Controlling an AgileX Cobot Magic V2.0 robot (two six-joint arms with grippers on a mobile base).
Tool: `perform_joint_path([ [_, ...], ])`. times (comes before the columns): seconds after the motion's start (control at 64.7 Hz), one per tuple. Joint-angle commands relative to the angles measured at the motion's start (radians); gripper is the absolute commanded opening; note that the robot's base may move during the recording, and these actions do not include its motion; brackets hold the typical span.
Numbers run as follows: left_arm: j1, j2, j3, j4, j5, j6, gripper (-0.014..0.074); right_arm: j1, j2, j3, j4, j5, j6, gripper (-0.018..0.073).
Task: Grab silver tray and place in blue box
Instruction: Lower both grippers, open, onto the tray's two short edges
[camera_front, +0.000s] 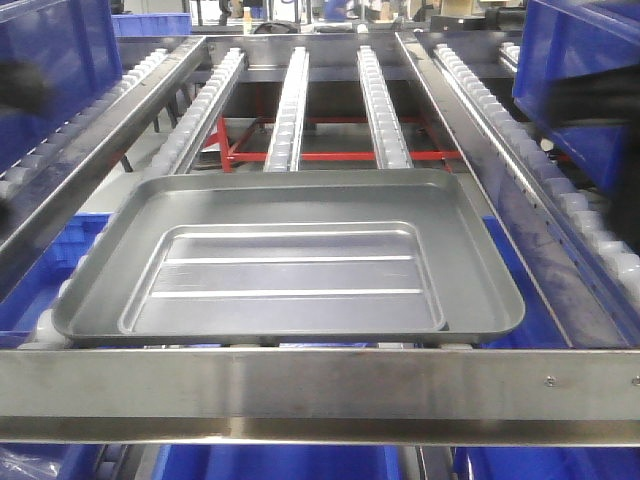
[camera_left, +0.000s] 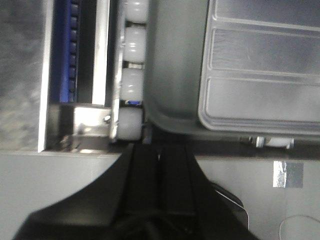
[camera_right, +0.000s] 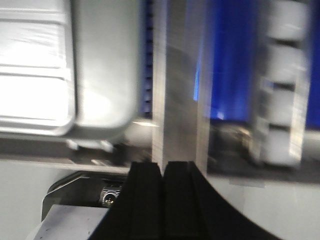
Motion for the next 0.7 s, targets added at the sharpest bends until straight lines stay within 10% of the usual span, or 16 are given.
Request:
perform_joint_path([
  [0.0,-0.012,0.071,-0.091,0.004,-0.048,-0.017,-0.0097,0.026,0.072,-0.106,-0.002,-0.041,0.007,0.006],
  [0.51,-0.012,0.328,-0.299,-0.054,-0.097,-0.015,-0.0075,0.043,0.339,-0.343,0.07,-0.075,-0.025,0.0066],
  [0.68,-0.012,0.342,-0.299,-0.059,-0.121,-0.015,0.0136,0.043,0.352,-0.343,0.073,-0.078,-0.023,0.0301],
])
